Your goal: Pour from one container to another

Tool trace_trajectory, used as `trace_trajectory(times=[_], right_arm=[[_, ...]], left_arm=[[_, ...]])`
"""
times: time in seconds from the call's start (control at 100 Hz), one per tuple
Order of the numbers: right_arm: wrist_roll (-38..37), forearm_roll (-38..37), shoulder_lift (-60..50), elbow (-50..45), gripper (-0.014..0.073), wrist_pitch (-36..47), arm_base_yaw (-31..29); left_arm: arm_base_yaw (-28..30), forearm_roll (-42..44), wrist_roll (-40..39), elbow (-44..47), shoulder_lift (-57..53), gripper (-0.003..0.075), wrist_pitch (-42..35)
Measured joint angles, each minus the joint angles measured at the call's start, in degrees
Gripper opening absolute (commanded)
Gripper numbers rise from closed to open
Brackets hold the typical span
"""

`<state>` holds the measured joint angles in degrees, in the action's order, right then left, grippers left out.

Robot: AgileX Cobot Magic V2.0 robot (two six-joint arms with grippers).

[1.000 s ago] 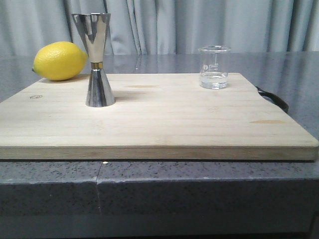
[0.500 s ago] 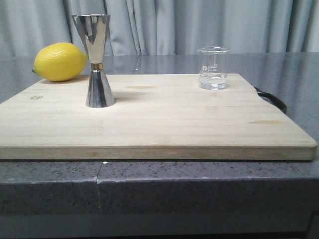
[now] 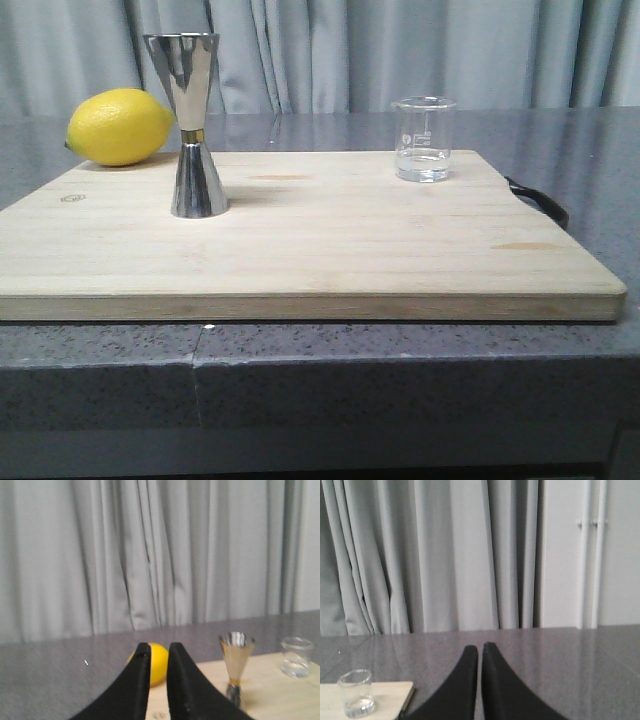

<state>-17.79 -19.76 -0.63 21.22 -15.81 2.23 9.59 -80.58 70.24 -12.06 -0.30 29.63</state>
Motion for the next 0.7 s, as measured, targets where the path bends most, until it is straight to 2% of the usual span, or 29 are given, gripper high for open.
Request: trace_trajectory(times=[0.16, 0.37, 0.55, 0.7], right_arm=[[0.0, 1.1, -0.1, -1.7, -0.0075, -2.5, 0.0], [0.0, 0.9, -0.1, -4.9, -0.0075, -2.2, 0.0], [0.0, 0.9, -0.1, -9.2, -0.0075, 0.3, 0.0], [0.0, 0.9, -0.1, -9.9, -0.0075, 1.5, 0.0]], left_arm=[[-2.2, -1.8, 0.0, 6.3, 0.0, -0.002, -2.1], [-2.5, -2.6, 4.9, 7.0, 0.0, -0.0019, -10.0], [-2.5, -3.5, 5.8, 8.9, 0.0, -0.0019, -19.1], [-2.5, -5.5, 5.8, 10.0, 0.0, -0.0019, -20.3]])
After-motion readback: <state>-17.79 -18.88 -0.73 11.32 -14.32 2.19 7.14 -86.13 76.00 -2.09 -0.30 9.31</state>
